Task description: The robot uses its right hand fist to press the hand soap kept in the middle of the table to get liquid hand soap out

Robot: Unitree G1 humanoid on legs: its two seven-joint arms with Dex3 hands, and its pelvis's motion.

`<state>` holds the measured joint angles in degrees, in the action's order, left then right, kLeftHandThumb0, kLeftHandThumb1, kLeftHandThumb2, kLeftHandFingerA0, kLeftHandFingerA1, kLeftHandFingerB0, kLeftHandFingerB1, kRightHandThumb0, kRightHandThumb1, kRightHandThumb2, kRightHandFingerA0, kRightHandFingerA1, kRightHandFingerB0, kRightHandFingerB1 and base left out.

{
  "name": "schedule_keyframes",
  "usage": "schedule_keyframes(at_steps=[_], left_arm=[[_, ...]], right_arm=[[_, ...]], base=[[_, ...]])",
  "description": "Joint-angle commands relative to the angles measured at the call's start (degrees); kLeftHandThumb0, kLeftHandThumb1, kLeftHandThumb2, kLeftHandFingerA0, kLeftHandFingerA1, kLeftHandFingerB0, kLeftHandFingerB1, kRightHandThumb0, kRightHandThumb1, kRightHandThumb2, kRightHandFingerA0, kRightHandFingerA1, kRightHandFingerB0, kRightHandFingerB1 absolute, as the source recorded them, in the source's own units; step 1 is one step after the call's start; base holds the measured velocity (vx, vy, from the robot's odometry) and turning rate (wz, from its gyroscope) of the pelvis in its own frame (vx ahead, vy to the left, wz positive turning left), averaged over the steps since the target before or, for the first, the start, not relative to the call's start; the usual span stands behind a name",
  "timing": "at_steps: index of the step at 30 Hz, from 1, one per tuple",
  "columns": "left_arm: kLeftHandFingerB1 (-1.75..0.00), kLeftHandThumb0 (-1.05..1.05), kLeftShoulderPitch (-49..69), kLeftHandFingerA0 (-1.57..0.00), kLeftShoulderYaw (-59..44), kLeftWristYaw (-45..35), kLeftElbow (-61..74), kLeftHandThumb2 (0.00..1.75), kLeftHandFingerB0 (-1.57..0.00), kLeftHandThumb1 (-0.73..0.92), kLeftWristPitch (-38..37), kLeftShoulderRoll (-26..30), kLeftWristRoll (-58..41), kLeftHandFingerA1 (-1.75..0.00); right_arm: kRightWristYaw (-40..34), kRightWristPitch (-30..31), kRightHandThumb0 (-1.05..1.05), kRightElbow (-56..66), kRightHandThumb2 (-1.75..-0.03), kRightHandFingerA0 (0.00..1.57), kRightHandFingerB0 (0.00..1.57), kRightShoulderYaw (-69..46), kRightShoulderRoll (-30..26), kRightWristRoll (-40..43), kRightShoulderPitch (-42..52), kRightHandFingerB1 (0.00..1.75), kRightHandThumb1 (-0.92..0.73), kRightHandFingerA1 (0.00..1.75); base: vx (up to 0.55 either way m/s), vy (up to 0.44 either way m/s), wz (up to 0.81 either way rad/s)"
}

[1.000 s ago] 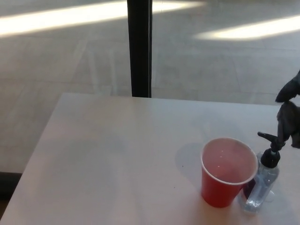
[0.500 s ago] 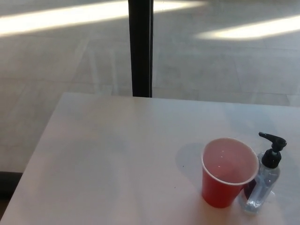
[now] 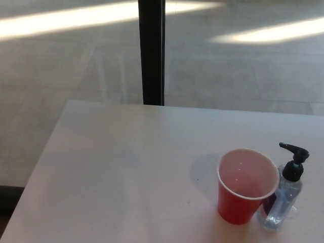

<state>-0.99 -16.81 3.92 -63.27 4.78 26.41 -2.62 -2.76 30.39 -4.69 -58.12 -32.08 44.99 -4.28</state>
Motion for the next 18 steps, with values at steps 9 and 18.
schedule_keyframes(at_steps=[9,18], left_arm=[[-0.78,-0.37,1.33,-0.72,-1.54,0.93,-0.84,1.11,-0.55,0.54,0.51,0.37,-1.42,-0.86],[-0.83,-0.37,2.25,-0.74,-1.25,0.94,0.25,0.95,-0.6,0.6,0.95,0.51,-1.08,-0.91]], right_arm=[[-14.94,-9.49,-0.21,-23.09,-1.34,0.91,0.36,-1.34,14.74,-12.5,14.79,0.76,-0.27,1.25],[-12.11,-9.09,-0.46,-25.1,-1.03,0.77,0.55,6.54,15.06,-14.92,18.56,0.97,-0.52,1.33]], base=[[0.0,0.0,0.0],[0.0,0.0,0.0]])
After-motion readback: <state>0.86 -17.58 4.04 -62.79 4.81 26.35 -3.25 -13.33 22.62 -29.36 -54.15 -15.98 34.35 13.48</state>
